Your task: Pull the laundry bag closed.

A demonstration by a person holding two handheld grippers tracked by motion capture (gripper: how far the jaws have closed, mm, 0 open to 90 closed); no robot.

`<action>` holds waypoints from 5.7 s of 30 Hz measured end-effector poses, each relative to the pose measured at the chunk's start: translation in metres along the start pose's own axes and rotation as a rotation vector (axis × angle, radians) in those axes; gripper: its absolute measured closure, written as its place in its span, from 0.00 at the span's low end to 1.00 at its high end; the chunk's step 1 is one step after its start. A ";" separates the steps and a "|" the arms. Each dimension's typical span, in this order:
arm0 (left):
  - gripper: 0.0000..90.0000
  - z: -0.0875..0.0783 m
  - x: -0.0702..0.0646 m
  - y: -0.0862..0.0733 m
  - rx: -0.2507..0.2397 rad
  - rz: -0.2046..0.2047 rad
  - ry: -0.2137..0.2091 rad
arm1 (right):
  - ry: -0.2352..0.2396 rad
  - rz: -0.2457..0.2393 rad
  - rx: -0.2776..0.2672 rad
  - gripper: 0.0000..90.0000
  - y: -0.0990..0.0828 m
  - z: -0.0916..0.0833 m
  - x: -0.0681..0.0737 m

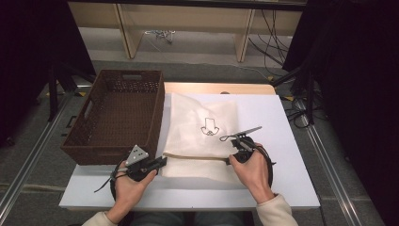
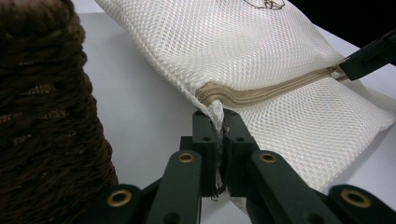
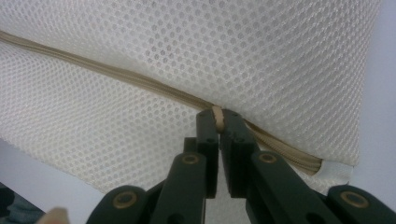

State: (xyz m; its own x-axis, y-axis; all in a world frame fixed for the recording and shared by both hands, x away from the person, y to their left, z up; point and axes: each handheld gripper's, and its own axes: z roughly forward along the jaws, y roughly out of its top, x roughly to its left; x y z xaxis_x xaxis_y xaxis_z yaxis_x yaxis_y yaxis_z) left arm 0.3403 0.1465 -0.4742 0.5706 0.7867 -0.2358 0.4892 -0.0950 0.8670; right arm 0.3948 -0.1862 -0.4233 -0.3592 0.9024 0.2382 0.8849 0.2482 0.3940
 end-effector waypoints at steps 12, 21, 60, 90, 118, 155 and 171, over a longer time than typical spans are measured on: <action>0.95 0.000 0.000 0.000 0.001 0.000 -0.001 | -0.008 0.080 0.038 0.97 -0.001 -0.004 0.004; 0.95 0.000 0.000 0.000 0.002 0.003 0.001 | -0.018 0.042 0.016 0.97 -0.001 -0.004 -0.004; 0.95 0.000 -0.001 0.000 0.001 0.001 -0.003 | -0.040 0.098 0.022 0.97 -0.004 -0.010 -0.006; 0.95 0.000 -0.002 0.000 0.000 -0.001 -0.003 | -0.038 0.103 0.014 0.97 -0.007 -0.012 -0.013; 0.95 0.001 -0.003 0.000 0.005 -0.012 0.000 | -0.046 0.106 0.013 0.97 -0.009 -0.014 -0.021; 0.95 0.001 -0.003 0.000 0.007 -0.011 -0.003 | -0.058 0.158 -0.001 0.97 -0.011 -0.022 -0.029; 0.95 0.001 -0.002 0.000 0.007 0.005 -0.006 | -0.053 0.156 -0.002 0.97 -0.012 -0.022 -0.032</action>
State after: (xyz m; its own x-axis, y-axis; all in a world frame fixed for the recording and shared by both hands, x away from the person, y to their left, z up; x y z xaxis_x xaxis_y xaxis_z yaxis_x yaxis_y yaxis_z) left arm 0.3399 0.1441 -0.4744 0.5772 0.7823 -0.2342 0.4908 -0.1032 0.8651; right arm 0.3889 -0.2263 -0.4162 -0.2010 0.9473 0.2495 0.9283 0.1029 0.3573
